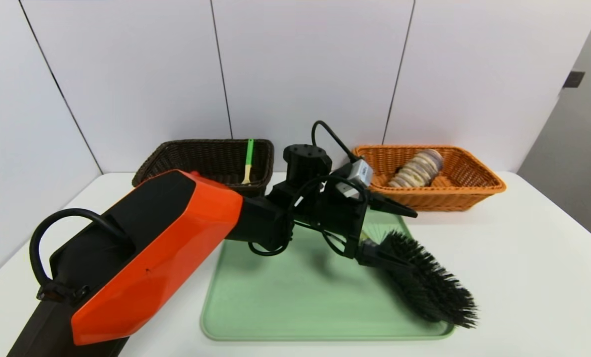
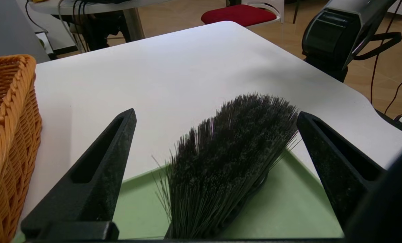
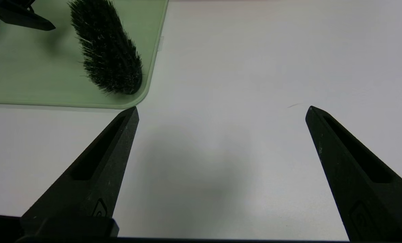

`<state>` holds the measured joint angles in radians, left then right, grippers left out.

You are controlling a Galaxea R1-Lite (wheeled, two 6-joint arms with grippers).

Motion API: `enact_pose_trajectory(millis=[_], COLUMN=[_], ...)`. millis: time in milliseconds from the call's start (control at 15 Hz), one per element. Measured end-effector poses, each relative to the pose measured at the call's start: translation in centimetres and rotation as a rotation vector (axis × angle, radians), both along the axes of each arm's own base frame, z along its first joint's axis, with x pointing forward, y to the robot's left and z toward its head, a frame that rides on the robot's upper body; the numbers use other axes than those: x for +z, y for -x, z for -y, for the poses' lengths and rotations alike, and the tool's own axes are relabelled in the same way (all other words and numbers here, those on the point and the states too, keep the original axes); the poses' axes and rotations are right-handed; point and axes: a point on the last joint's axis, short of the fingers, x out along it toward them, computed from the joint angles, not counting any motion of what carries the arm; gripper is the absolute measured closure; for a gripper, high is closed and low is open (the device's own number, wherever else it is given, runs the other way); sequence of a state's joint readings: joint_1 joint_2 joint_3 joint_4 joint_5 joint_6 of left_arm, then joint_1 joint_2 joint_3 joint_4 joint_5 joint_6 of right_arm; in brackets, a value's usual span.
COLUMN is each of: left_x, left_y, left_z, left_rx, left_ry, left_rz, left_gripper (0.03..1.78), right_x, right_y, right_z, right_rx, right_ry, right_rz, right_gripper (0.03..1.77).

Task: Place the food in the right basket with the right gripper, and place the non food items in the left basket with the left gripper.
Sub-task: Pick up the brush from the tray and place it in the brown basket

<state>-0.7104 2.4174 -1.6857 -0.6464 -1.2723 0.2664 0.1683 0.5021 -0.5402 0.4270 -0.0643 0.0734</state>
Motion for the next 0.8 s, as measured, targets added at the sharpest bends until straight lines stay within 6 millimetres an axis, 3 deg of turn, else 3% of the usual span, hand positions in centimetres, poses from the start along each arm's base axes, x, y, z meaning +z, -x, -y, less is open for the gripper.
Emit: enact_pose_trajectory(millis=[800], left_x=[-3.1], left_y=[-0.9], left_z=[0.5], left_rx=[0.029], left_ry=[-0.036], left_rz=[-0.033], left_gripper=[0.12], right_x=[0.0], right_y=[0.1], right_z=[0.0], right_rx=[0.009], right_ry=[-0.003], right_rz=[0.006], right_gripper=[0.09])
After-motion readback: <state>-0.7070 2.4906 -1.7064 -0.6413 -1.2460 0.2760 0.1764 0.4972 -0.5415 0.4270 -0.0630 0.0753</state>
